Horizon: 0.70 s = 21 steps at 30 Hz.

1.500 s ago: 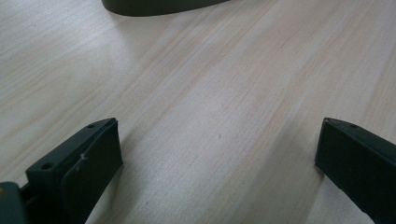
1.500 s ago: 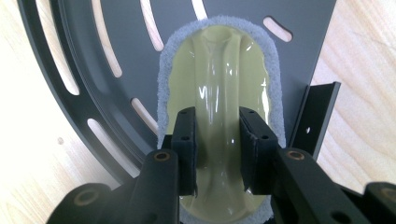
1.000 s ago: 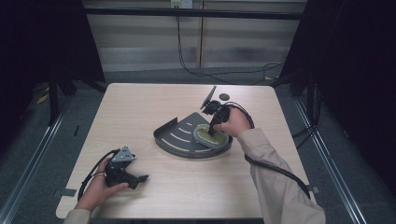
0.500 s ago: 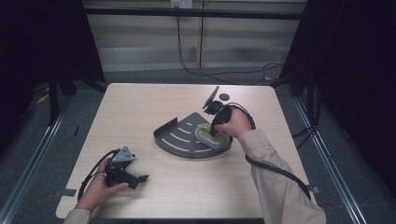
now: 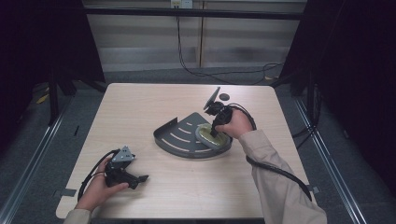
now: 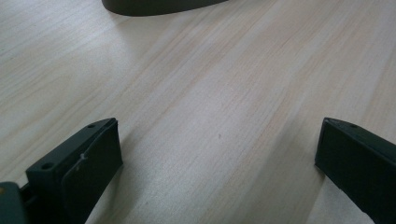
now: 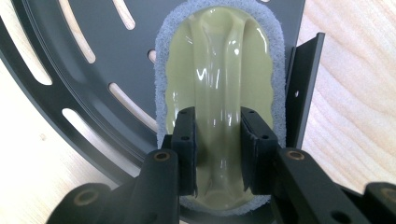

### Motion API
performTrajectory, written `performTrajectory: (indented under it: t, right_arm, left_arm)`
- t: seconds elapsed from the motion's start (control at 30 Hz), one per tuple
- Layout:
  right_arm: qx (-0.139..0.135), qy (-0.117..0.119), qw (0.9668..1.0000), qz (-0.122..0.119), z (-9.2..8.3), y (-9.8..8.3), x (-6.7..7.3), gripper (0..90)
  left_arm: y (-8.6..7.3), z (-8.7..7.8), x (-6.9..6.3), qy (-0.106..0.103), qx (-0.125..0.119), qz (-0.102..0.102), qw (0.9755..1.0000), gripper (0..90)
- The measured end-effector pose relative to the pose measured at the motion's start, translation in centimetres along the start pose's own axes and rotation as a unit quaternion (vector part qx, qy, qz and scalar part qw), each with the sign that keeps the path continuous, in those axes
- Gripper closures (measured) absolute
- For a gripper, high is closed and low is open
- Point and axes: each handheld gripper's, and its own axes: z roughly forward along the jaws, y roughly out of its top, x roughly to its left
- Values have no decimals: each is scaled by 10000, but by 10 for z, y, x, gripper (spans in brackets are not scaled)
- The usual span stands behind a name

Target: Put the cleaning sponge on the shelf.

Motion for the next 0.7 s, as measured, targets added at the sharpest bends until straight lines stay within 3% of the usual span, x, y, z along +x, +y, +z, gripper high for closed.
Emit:
performTrajectory:
  t: [0.7]
  right_arm:
    - [-26,12,9996,287,0,-4,-2,700]
  left_arm:
    - [0,0,0,-1,-1,-2,10000,0]
